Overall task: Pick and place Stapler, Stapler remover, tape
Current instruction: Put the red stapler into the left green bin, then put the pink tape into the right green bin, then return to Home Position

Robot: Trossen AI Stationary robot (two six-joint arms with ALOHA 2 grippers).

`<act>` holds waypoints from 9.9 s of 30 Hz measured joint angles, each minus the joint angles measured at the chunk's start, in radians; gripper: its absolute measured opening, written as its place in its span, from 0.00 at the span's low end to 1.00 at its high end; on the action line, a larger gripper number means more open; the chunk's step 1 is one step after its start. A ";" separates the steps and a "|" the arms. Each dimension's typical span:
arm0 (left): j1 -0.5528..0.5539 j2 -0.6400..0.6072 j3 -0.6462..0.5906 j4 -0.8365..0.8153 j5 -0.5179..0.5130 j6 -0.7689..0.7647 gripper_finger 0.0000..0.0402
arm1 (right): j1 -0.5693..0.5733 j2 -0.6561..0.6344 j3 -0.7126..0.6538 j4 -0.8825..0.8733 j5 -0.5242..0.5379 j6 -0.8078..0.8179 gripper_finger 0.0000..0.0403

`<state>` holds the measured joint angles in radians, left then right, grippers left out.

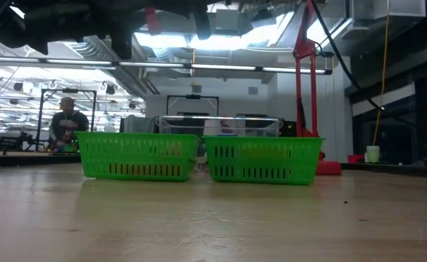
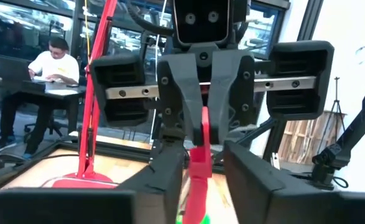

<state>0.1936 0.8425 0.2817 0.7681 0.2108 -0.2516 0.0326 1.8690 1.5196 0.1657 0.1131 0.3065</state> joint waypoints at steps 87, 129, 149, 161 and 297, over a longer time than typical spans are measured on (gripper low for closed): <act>-0.079 -0.218 0.000 -0.558 -0.023 0.118 0.13 | 0.090 0.154 0.371 -0.949 -0.091 -0.480 0.38; -0.040 -0.546 0.000 -0.878 -0.091 0.029 0.12 | 0.062 0.444 0.496 -1.062 -0.218 -0.916 0.38; -0.040 -0.546 0.000 -0.878 -0.088 0.026 0.12 | 0.041 0.499 0.496 -1.115 -0.176 -0.942 0.17; -0.040 -0.546 0.000 -0.877 -0.088 0.027 0.12 | 0.040 0.481 0.612 -1.182 -0.139 -0.854 0.10; -0.040 -0.546 0.000 -0.929 -0.087 0.029 0.12 | 0.084 -0.549 -0.573 -0.612 -0.098 -0.266 0.52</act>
<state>0.1532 0.2966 0.2817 -0.1612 0.1238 -0.2226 0.1168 1.3205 0.9465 -0.4466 0.0152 0.0410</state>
